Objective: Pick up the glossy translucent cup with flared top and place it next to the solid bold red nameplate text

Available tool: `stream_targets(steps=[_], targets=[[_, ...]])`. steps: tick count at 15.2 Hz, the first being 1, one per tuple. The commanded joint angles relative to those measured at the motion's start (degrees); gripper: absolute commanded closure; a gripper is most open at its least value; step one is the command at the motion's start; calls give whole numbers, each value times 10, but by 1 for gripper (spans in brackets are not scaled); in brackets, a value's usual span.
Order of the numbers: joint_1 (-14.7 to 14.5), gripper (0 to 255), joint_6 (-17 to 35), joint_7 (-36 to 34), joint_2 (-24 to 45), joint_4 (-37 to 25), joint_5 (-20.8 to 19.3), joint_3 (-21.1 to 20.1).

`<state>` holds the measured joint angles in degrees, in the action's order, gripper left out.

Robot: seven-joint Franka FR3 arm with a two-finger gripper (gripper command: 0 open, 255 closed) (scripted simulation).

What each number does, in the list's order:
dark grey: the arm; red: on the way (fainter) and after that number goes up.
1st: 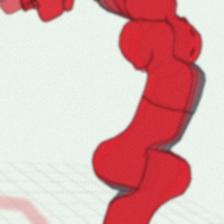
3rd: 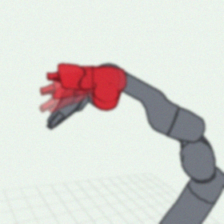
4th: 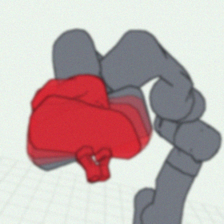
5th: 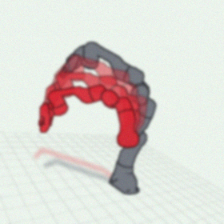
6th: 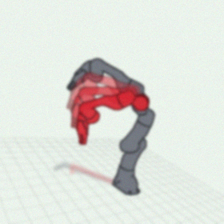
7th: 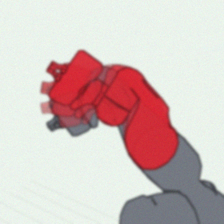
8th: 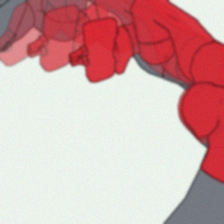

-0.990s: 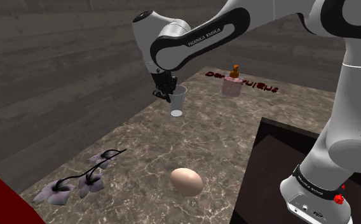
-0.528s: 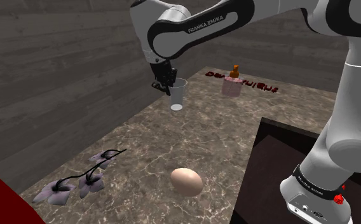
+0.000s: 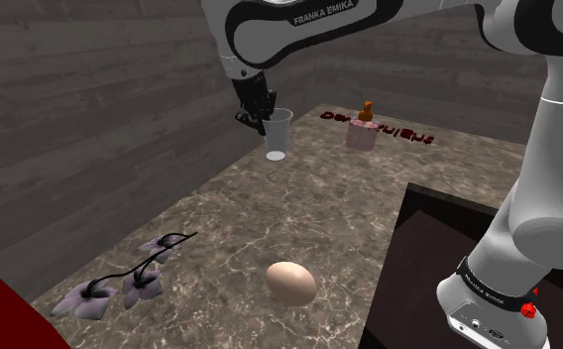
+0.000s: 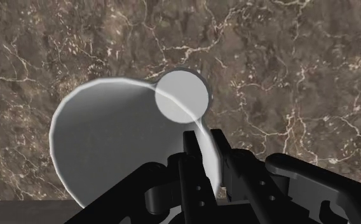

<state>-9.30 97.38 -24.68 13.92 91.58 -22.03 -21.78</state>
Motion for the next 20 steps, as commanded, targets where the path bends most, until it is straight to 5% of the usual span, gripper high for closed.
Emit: stream_targets(steps=[1, 13, 20], targets=[[-1, 255, -15, 4, -1, -15, 1, -1], [-11, 255, -106, 27, 7, -116, 0, -3], [57, 255, -32, 106, -131, 59, 42, 30]])
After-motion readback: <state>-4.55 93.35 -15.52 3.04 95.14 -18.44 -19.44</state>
